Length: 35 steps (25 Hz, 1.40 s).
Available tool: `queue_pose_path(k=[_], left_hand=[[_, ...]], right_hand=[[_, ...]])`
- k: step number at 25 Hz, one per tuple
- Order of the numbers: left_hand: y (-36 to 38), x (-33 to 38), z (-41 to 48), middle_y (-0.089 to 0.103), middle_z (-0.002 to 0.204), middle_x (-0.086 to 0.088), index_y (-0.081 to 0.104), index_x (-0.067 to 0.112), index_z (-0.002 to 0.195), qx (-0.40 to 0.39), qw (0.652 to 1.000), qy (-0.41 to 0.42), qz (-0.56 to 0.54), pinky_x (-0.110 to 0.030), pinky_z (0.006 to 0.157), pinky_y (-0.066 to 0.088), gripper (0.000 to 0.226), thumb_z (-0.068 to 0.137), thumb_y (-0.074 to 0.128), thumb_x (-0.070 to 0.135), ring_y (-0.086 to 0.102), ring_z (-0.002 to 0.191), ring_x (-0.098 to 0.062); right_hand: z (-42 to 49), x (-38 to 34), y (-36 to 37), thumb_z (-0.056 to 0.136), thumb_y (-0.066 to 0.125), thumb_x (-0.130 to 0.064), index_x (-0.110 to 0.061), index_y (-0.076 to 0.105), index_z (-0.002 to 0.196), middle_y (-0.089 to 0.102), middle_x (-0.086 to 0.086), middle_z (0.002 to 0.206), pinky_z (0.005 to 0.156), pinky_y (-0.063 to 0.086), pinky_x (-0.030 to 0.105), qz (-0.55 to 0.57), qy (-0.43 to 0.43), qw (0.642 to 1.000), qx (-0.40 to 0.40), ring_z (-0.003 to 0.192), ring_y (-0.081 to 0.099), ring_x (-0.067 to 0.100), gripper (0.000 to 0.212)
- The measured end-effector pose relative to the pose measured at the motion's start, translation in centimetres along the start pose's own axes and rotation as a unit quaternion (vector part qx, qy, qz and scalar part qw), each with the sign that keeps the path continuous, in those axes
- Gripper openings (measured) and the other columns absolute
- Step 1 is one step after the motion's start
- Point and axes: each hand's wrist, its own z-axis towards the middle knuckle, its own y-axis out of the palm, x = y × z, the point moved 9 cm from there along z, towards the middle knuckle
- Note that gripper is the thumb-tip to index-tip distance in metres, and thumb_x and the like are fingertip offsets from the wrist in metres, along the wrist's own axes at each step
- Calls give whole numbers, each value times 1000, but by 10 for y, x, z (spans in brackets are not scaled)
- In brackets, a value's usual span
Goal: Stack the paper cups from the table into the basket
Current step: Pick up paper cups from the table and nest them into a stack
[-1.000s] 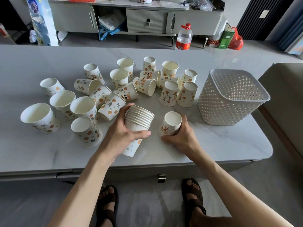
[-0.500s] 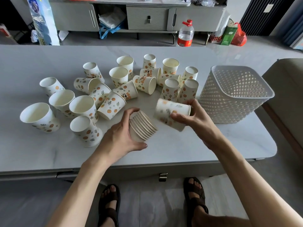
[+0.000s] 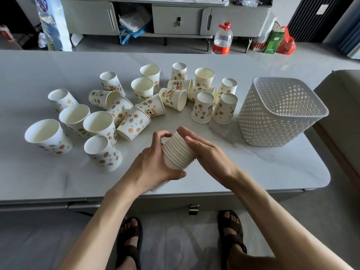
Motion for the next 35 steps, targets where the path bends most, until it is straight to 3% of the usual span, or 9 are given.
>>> queue_pose_path(k=[4, 7, 12, 16, 21, 25, 27, 31, 35], left_hand=[[-9, -6, 3, 66, 96, 11, 38, 32, 117, 38, 992, -45, -107, -13, 62, 46, 82, 52, 87, 42, 65, 79, -1], [-22, -20, 3, 71, 96, 9, 50, 29, 114, 80, 957, -108, -256, -22, 71, 49, 79, 45, 86, 42, 68, 85, -4], [-26, -38, 4, 76, 103, 4, 58, 31, 120, 91, 912, -157, -368, -51, 91, 55, 86, 41, 88, 46, 72, 94, -22], [-21, -34, 5, 76, 102, 9, 57, 36, 119, 69, 914, -143, -375, -42, 83, 56, 90, 38, 92, 49, 72, 93, -15], [-20, -34, 3, 74, 100, 14, 53, 38, 121, 65, 929, -124, -342, -21, 67, 52, 89, 42, 93, 42, 71, 88, -5], [-17, -26, 3, 69, 108, 8, 49, 46, 124, 38, 935, -90, -341, -20, 66, 54, 90, 45, 91, 35, 70, 88, -6], [-14, -17, 3, 69, 110, 11, 48, 49, 128, 12, 937, -61, -344, -25, 72, 58, 89, 52, 90, 29, 69, 93, -9], [-13, -12, 2, 71, 106, 11, 52, 48, 126, 2, 938, -41, -343, -27, 72, 58, 83, 57, 89, 23, 70, 93, -11], [-17, -16, 2, 67, 107, 14, 49, 47, 127, 2, 958, -23, -284, -36, 79, 60, 88, 53, 91, 26, 67, 97, -11]], right_hand=[[5, -14, -30, 95, 53, -40, -18, 59, 131, 63, -4, 129, 104, 45, 30, -84, -75, 985, 130, 117, 58, 7, 42], [13, -53, -69, 90, 63, -27, -15, 59, 127, 59, 3, 126, 87, 50, 34, -390, -142, 856, 308, 107, 60, 21, 39], [77, -70, -86, 87, 61, -34, -10, 56, 121, 54, 11, 127, 83, 45, 40, -616, -46, 733, 283, 115, 50, 31, 42], [80, -86, -77, 92, 57, -26, -5, 62, 104, 60, 11, 115, 77, 42, 39, -655, -98, 692, 288, 108, 50, 31, 25], [61, -100, -70, 91, 63, -24, -7, 60, 95, 59, 9, 121, 82, 40, 35, -567, -191, 758, 262, 107, 50, 31, 18], [38, -105, -63, 94, 56, -23, -11, 52, 88, 64, 24, 106, 82, 52, 49, -276, -160, 932, 173, 98, 59, 42, 14], [28, -96, -48, 95, 58, -17, -9, 50, 90, 63, 31, 106, 88, 54, 55, -138, -130, 976, 103, 101, 64, 44, 12], [20, -83, -42, 80, 70, -17, -14, 43, 122, 57, 22, 117, 82, 59, 41, -55, -102, 989, 86, 108, 63, 35, 50], [26, -70, -33, 80, 77, -24, -39, 45, 140, 60, -3, 123, 82, 56, 20, -206, -36, 977, -34, 102, 66, 6, 69]])
